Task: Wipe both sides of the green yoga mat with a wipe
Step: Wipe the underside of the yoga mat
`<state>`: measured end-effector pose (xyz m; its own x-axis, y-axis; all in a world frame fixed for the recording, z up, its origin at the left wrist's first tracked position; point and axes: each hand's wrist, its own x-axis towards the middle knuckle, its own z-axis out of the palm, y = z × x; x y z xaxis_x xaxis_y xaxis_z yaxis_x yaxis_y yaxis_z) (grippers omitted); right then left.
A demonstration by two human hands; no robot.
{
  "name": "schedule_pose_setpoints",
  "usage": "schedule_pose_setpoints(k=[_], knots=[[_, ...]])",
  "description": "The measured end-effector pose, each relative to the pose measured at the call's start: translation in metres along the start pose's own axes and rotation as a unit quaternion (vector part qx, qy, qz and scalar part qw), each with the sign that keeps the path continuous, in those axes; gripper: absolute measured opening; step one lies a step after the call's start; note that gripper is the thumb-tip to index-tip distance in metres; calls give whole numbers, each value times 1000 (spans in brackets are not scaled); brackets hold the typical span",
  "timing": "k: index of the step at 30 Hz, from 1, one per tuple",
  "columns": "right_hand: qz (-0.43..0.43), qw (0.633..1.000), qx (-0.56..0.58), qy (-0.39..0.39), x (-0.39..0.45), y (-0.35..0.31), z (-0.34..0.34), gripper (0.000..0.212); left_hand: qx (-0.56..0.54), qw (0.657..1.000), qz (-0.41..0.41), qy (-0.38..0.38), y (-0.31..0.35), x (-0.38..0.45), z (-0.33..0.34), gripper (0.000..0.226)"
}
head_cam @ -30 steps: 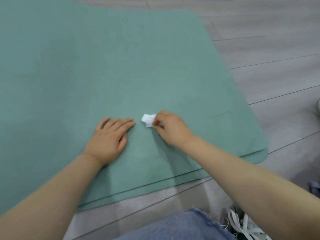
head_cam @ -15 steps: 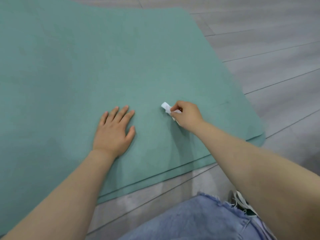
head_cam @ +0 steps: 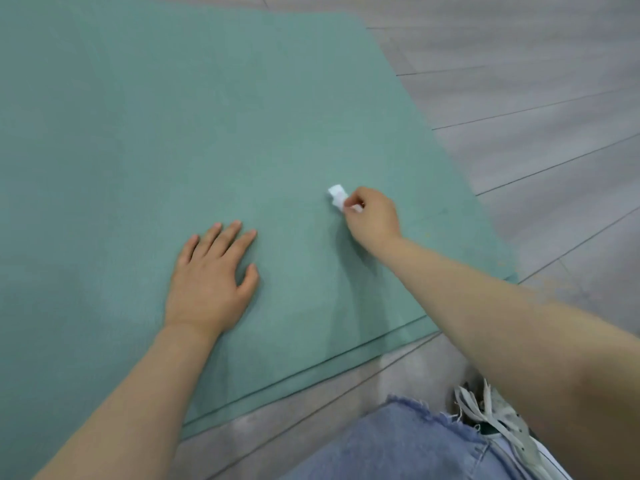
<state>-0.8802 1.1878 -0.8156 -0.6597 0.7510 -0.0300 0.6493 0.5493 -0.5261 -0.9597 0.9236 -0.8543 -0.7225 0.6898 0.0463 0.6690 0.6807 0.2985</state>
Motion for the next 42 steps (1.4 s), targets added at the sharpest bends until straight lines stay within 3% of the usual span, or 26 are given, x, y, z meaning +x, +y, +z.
schedule_pose_setpoints(k=[3,5,6,8,10,12,13,16,19,20,22,23,24,25,27,29,31,34,37,40,42], knots=[[-246,950,28,-191,-63,-30,18,9,-16,1000,-10,12,-1,-2,-1,59],[-309,921,31,-233,-58,-15,6,5,-19,1000,-16,14,-1,-3,-3,58],[-275,941,26,-194,-41,-1,-2,3,-19,1000,-18,13,-1,-3,-3,57],[-92,995,15,-27,3,45,-22,6,-15,1000,-21,12,-1,-2,-3,56],[148,981,3,125,38,103,-51,13,-13,1000,-22,10,-1,-2,-4,55],[290,944,-20,159,57,137,-73,19,-16,999,-26,12,-1,-2,-4,55],[304,940,-39,146,62,141,-75,21,-15,999,-27,15,-1,-2,-4,54],[206,969,-56,128,55,107,-58,18,-17,999,-32,20,0,-3,-5,54],[-1,999,-20,27,3,53,-26,7,-22,999,-28,17,0,-2,-7,56],[-89,995,-7,-47,-19,34,-18,5,-23,999,-26,17,0,-1,-7,56],[-259,940,0,-223,-47,13,-15,4,-23,999,-23,20,0,0,-6,57],[-312,908,-14,-281,-42,13,-18,6,-24,999,-24,21,0,0,-6,57],[-326,902,-28,-281,-26,20,-24,7,-24,999,-24,23,1,0,-7,57],[-289,929,-37,-230,-2,38,-30,8,-22,999,-21,25,1,1,-7,57],[-79,993,-66,-59,48,87,-56,11,-18,999,-20,27,2,1,-7,57],[158,981,-88,77,76,144,-93,22,-10,999,-17,31,3,0,-6,57],[255,957,-78,112,75,167,-110,19,-3,999,-16,36,3,1,-6,57],[172,978,-69,98,50,145,-90,17,-5,999,-11,37,3,3,-7,57],[-16,999,-23,19,-8,97,-51,6,-8,999,-20,39,4,1,-6,57],[-237,958,16,-162,-78,52,-26,3,-3,999,-31,32,1,2,-5,58],[-310,921,12,-236,-88,49,-30,4,5,999,-31,20,3,2,-4,60]])
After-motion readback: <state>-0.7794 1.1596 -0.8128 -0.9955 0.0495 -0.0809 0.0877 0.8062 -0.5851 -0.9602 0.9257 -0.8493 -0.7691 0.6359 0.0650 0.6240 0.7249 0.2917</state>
